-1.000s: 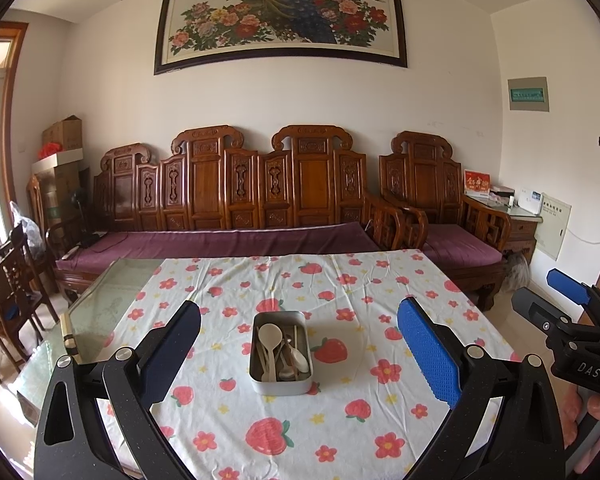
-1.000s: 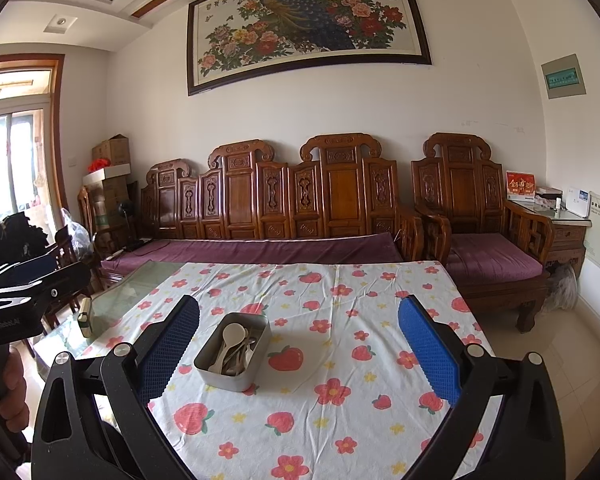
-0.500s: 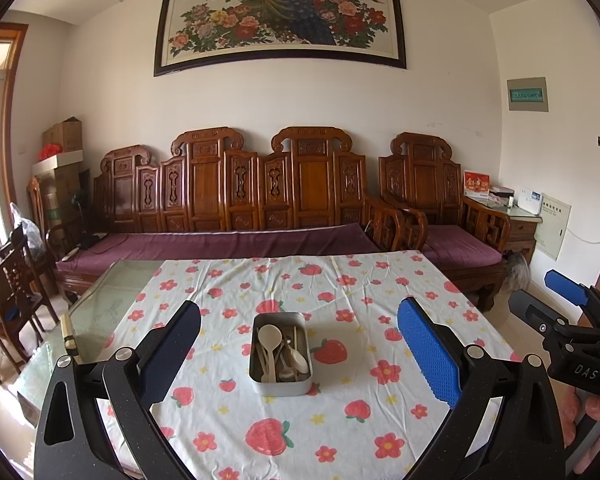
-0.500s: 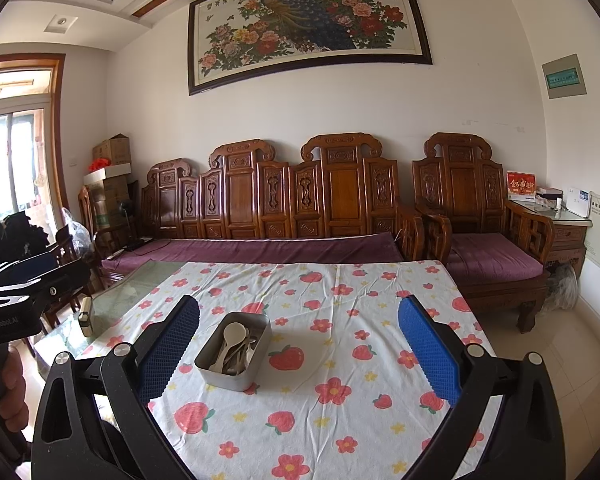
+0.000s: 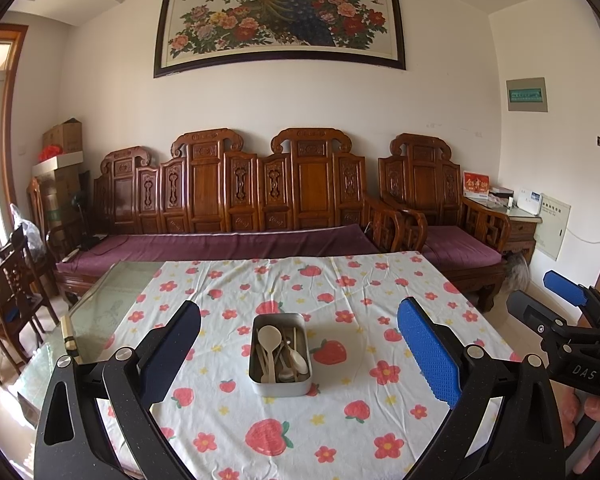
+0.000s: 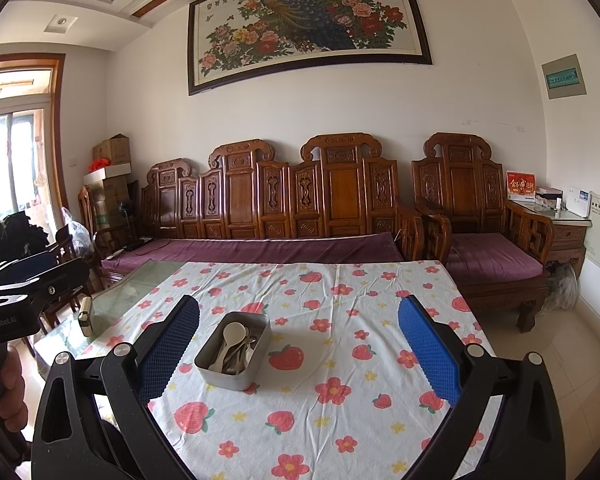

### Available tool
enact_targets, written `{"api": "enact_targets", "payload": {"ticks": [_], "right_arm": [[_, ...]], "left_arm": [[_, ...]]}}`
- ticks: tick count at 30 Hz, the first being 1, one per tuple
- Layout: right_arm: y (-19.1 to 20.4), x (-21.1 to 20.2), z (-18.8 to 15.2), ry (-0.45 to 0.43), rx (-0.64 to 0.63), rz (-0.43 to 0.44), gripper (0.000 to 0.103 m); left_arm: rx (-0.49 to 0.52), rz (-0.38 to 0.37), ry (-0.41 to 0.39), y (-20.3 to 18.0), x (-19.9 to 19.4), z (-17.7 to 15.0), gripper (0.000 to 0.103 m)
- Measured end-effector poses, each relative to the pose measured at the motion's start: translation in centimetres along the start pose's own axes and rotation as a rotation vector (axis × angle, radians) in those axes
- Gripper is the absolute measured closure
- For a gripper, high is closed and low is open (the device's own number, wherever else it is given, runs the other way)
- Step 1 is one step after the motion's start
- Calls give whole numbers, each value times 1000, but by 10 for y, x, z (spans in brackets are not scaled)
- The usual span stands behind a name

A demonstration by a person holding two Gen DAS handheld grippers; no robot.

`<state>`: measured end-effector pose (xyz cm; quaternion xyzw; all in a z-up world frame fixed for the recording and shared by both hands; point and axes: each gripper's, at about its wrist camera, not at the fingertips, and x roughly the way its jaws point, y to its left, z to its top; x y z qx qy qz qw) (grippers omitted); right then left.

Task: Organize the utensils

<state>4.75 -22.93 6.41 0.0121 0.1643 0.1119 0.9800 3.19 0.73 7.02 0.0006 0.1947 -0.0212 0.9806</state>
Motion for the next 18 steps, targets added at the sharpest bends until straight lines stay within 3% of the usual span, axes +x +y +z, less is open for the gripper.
{"api": "enact_targets", "payload": {"ticks": [18], "right_arm": [[0,0,0,1,0,-1,3]], "left_arm": [[2,1,4,2,-1,5,8]]}}
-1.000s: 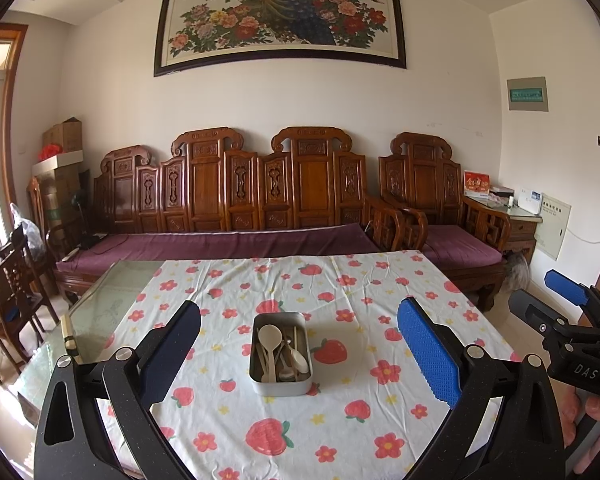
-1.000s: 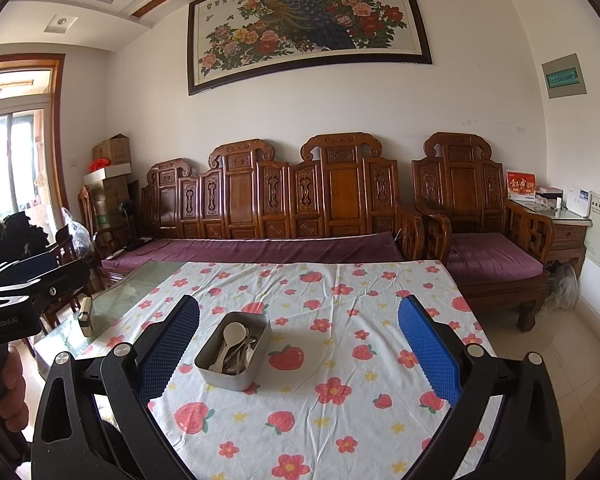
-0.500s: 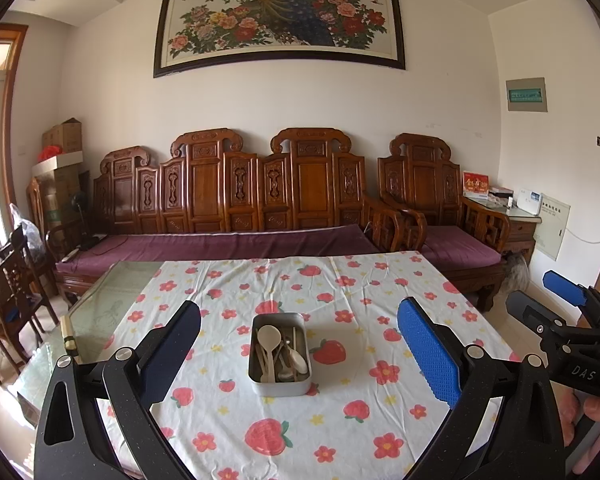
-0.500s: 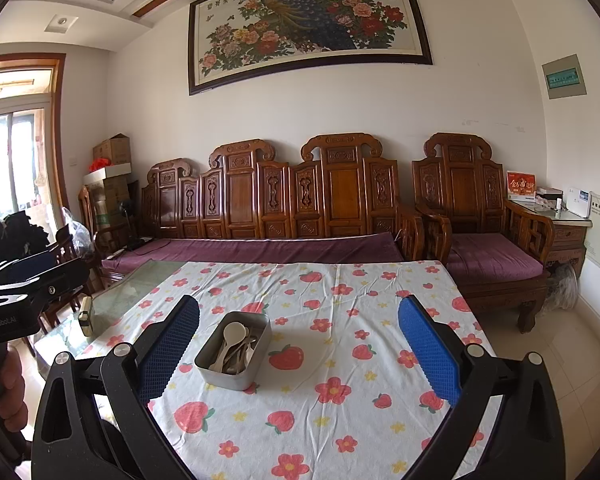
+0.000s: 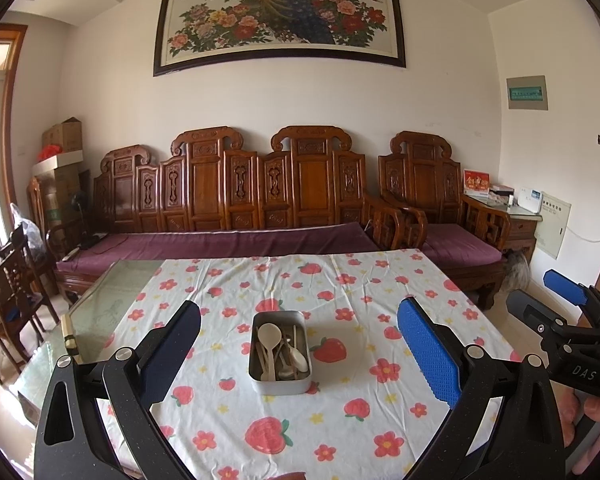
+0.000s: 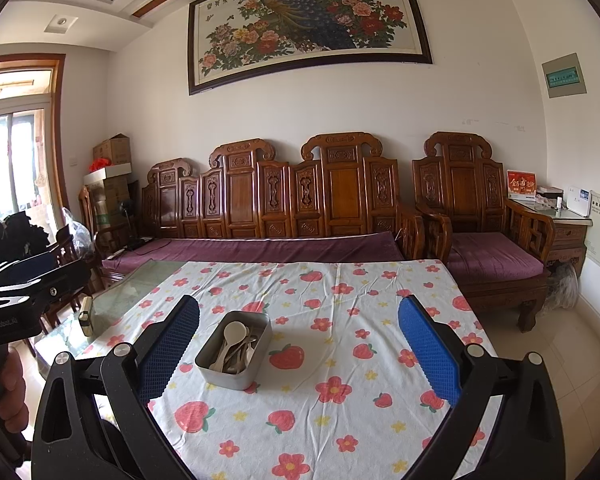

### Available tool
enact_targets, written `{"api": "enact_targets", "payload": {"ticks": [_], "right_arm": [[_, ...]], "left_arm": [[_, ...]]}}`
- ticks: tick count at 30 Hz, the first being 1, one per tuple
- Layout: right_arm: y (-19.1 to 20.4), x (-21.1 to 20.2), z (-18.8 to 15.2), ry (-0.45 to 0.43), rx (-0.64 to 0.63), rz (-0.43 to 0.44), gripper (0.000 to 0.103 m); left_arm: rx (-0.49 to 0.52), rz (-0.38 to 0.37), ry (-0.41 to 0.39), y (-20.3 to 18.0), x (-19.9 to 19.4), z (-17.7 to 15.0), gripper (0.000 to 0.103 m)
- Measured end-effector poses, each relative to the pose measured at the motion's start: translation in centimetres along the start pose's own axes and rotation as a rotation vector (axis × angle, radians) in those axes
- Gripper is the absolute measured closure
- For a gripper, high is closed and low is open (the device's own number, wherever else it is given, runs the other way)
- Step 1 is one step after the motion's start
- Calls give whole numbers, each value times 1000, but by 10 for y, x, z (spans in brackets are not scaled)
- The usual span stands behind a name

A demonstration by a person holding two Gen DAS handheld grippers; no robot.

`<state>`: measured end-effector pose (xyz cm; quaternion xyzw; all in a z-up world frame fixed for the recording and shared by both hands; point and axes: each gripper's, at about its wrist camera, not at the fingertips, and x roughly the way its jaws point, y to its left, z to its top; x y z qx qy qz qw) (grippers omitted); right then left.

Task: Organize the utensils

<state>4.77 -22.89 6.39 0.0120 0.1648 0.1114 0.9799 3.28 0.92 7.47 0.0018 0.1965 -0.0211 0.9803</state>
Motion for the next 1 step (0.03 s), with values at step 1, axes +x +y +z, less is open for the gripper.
{"api": "enact_targets", "payload": {"ticks": [1], "right_arm": [[0,0,0,0,0,0,3]], "left_arm": [[0,-1,-1,-1,0,0,8]]}}
